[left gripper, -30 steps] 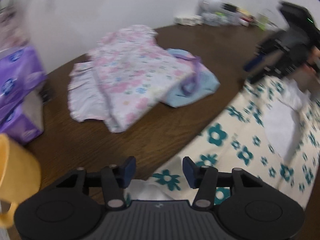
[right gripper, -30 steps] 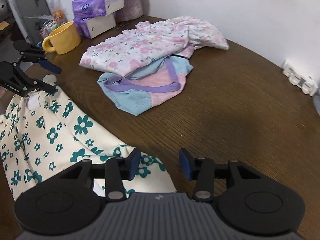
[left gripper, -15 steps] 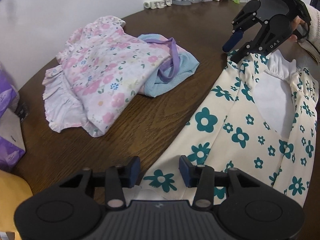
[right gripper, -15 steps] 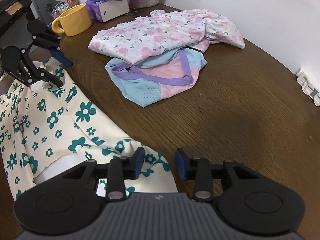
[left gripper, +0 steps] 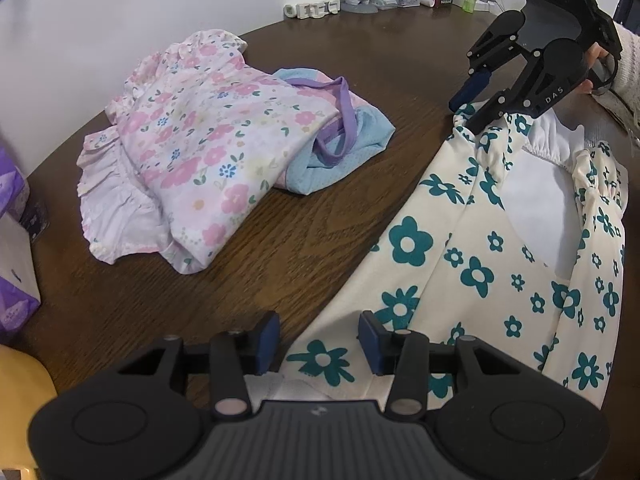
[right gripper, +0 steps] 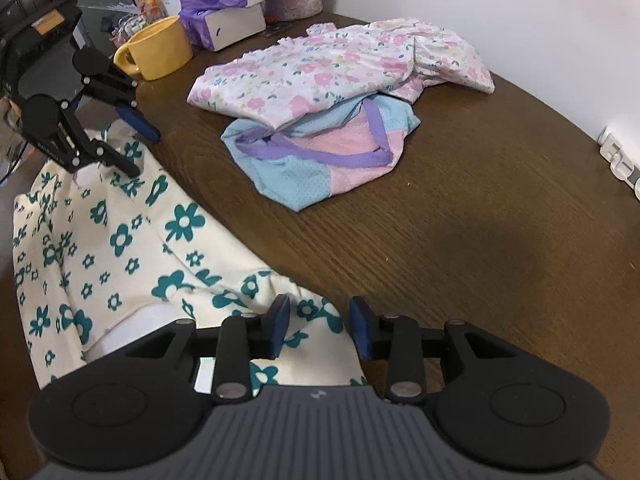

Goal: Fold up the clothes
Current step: 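Grasp one shirt shoulder with the left gripper while the right gripper grasps the other, then lift the cream shirt off the table with both grippers, letting it hang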

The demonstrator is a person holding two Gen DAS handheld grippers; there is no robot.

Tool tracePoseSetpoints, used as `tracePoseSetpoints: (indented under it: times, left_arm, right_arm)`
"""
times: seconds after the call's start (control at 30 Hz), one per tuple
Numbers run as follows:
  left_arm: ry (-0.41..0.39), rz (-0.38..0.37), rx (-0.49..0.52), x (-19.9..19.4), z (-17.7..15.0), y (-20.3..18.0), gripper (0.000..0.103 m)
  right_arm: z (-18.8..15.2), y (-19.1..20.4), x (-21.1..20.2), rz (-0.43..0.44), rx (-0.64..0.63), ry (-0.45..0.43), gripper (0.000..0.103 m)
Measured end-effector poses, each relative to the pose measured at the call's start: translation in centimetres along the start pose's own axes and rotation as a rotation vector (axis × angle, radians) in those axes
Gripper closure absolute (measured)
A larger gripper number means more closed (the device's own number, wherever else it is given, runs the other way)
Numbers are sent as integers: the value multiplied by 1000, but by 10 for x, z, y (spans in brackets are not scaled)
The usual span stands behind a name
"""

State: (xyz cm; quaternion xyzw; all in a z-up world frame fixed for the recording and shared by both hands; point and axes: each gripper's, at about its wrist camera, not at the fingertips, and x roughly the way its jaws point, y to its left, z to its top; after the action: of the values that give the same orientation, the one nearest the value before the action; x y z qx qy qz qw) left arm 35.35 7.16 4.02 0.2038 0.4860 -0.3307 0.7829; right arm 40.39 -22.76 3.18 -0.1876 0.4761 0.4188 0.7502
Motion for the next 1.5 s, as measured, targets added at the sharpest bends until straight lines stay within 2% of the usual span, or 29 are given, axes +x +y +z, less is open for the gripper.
tracePoseSetpoints:
  times: [0.13, 0.3, 0.4, 0.47, 0.5, 0.6, 0.87, 1.03, 1.1, 1.23, 1.33, 1.5]
  left_arm:
    - [-4, -1, 4, 0, 0, 0, 60]
    - [1, -14, 21, 1, 1, 0, 61]
    - [5, -39, 36, 0, 3, -4, 80]
    - [6, -55, 45, 0, 3, -8, 99]
    - [6, -60, 49, 0, 3, -10, 99]
    - [-12, 3, 69, -2, 0, -22, 99]
    - [-128, 374, 215, -10, -21, -92, 100]
    - [-228, 618, 343, -21, -39, -145, 100]
    - [-257, 691, 392, -22, -48, -163, 100]
    - [-295, 809, 466, -19, -65, -194, 100]
    - [-304, 869, 526, -15, -78, -212, 100]
    - [-303, 906, 572, -7, -91, -232, 100]
  right_arm:
    - [-1, 4, 3, 7, -21, 9, 71]
    - [0, 13, 4, -12, -62, 21, 81]
    - [0, 23, 4, -38, -110, 30, 88]
    - [0, 30, 4, -63, -142, 28, 91]
    - [-1, 34, 4, -77, -157, 25, 92]
    - [-5, 45, 1, -135, -201, 7, 98]
    - [-30, 94, -23, -373, -359, -129, 99]
    - [-62, 136, -29, -583, -541, -213, 99]
    - [-78, 151, -26, -674, -620, -233, 99]
    - [-100, 171, -20, -793, -697, -253, 99]
    - [-116, 183, -14, -876, -761, -268, 99]
    - [-135, 202, -9, -941, -813, -271, 99]
